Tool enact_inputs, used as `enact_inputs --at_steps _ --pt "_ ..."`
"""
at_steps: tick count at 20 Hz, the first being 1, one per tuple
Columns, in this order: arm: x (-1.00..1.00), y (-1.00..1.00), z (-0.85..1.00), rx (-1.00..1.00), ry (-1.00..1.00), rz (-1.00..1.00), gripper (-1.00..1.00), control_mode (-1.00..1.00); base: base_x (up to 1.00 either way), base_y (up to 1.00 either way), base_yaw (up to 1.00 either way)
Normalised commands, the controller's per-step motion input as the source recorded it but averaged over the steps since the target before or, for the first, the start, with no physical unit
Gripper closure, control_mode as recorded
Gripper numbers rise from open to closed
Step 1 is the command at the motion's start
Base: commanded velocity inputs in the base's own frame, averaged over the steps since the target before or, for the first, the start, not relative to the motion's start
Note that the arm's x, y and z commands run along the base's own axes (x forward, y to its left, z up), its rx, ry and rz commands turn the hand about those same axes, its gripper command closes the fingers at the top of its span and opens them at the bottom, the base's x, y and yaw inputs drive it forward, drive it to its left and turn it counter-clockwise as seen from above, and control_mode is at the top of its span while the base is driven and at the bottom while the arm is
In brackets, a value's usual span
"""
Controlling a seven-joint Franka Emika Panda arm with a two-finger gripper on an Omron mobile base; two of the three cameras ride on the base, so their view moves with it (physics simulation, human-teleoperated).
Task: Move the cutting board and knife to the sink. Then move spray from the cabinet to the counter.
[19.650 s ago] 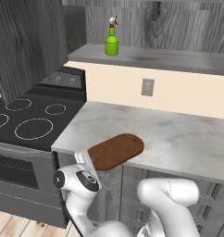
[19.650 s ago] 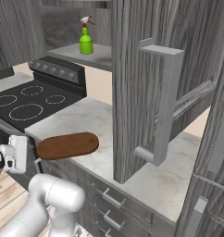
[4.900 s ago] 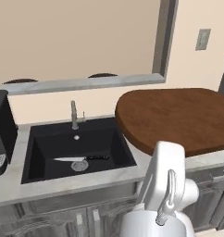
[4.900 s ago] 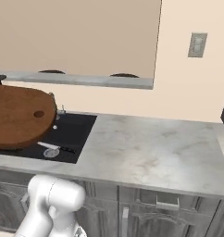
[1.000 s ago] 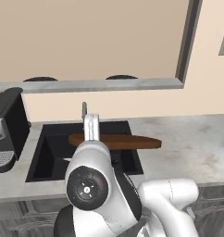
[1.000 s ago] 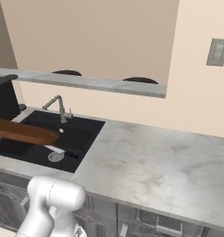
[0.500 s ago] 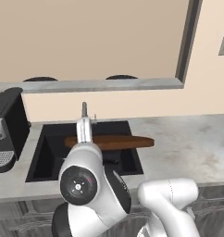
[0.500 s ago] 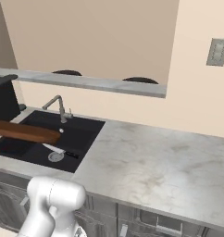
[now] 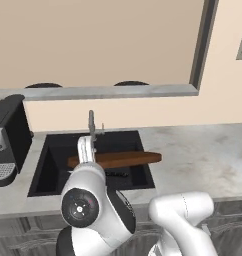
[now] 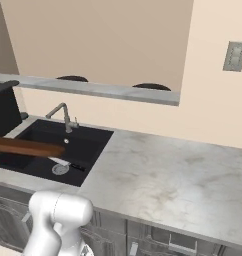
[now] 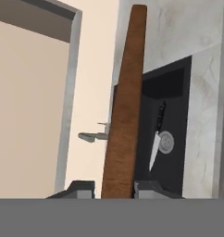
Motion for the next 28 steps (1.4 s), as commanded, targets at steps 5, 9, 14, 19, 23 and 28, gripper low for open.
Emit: enact_inputs --at_steps 5,9,14,19,23,28 --pt "0.0 0.0 -0.35 0.0 0.01 0.0 1.0 -1.0 0.0 0.0 0.0" --pt "0.0 0.0 -0.31 0.0 0.02 0.0 1.0 -1.0 0.0 0.0 0.0" --pt "0.15 0.0 -0.27 0.0 0.01 0.0 1.0 -1.0 0.0 0.0 0.0" --pt "0.31 0.0 -0.26 0.0 0.0 0.0 1.0 -1.0 0.0 0.0 0.0" --pt "0.32 0.0 -0.28 0.0 0.0 0.0 1.0 -1.0 0.0 0.0 0.0" --pt "0.38 0.0 -0.33 0.0 0.0 0.0 1.0 -1.0 0.0 0.0 0.0"
